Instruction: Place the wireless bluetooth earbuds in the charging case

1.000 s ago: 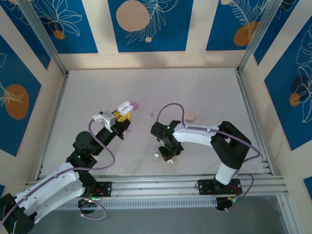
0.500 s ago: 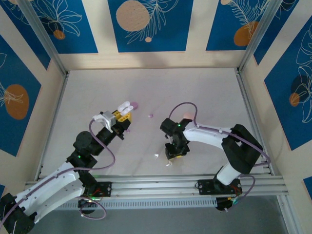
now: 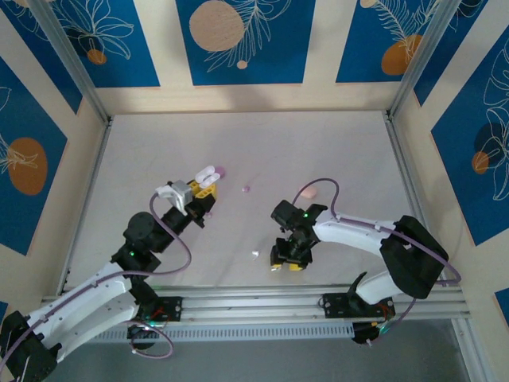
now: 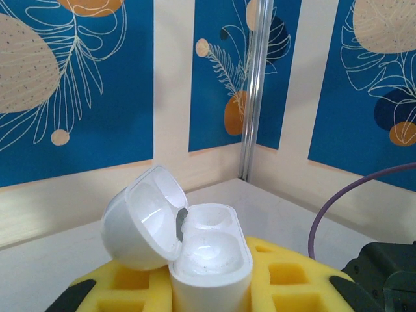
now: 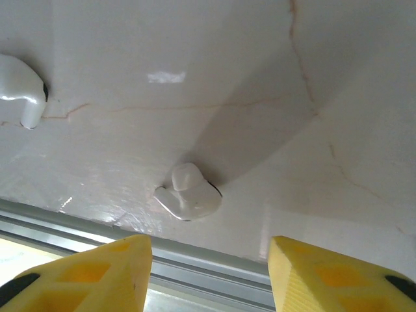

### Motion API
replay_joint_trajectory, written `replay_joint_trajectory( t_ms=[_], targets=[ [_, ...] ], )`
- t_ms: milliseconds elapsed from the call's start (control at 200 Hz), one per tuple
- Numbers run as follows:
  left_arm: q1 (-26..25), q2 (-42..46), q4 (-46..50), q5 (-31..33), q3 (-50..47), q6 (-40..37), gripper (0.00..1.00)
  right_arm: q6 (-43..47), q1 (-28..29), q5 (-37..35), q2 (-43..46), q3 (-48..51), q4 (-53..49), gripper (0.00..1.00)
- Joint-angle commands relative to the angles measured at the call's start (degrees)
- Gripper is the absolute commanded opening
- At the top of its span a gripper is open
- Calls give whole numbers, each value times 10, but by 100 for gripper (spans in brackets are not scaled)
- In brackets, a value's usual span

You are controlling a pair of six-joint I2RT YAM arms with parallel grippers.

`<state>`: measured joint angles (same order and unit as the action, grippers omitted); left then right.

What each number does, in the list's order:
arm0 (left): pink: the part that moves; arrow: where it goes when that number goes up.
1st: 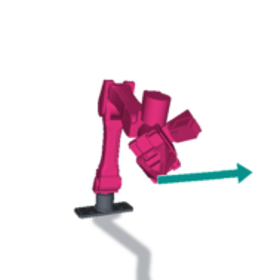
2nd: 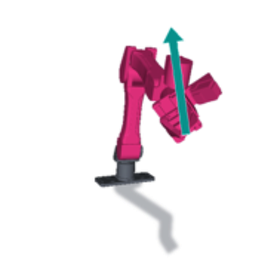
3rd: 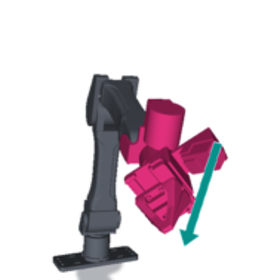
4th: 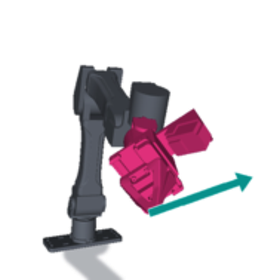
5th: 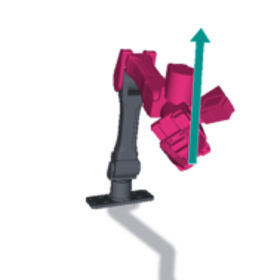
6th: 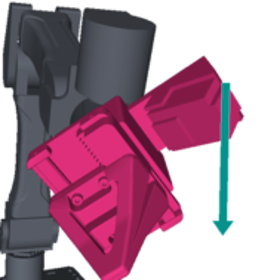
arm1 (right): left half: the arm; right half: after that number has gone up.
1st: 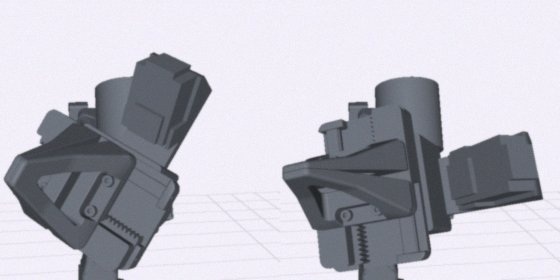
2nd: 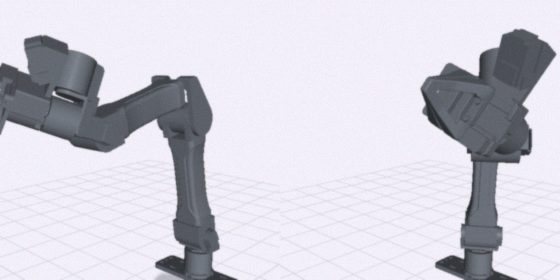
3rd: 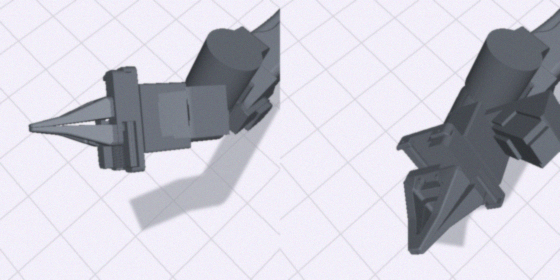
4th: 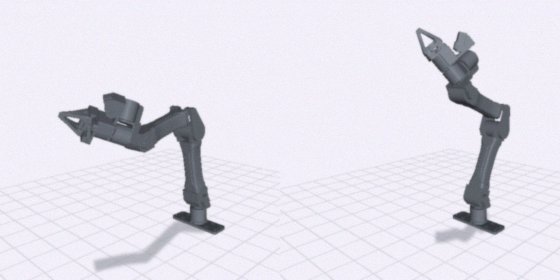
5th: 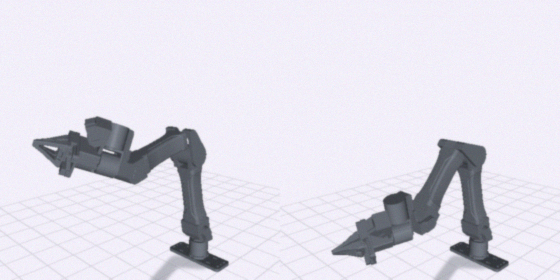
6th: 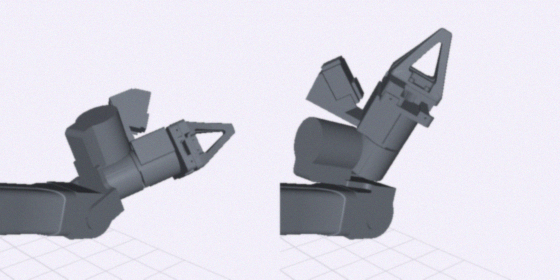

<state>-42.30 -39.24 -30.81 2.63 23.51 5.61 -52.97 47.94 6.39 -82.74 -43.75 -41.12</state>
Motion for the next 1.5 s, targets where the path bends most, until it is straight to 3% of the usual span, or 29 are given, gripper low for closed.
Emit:
replay_joint_trajectory(
  t_ms=[0,270,575,830,1226,1496],
  targets=[
    [-5,0,-28,-3,3,4,18,-36,6,18,-14,3,22,50],
    [-4,5,-21,0,3,5,18,-40,7,16,-40,5,37,36],
    [-4,1,-21,2,3,6,18,-9,-9,-41,-26,-10,-5,19],
    [-5,6,-16,3,3,11,19,55,-20,-97,-28,-29,-33,19],
    [-5,4,-17,2,4,16,19,200,-17,-144,-45,-40,76,20],
    [-4,4,-21,5,-2,17,19,141,-15,-175,21,21,84,24]
  ],
)
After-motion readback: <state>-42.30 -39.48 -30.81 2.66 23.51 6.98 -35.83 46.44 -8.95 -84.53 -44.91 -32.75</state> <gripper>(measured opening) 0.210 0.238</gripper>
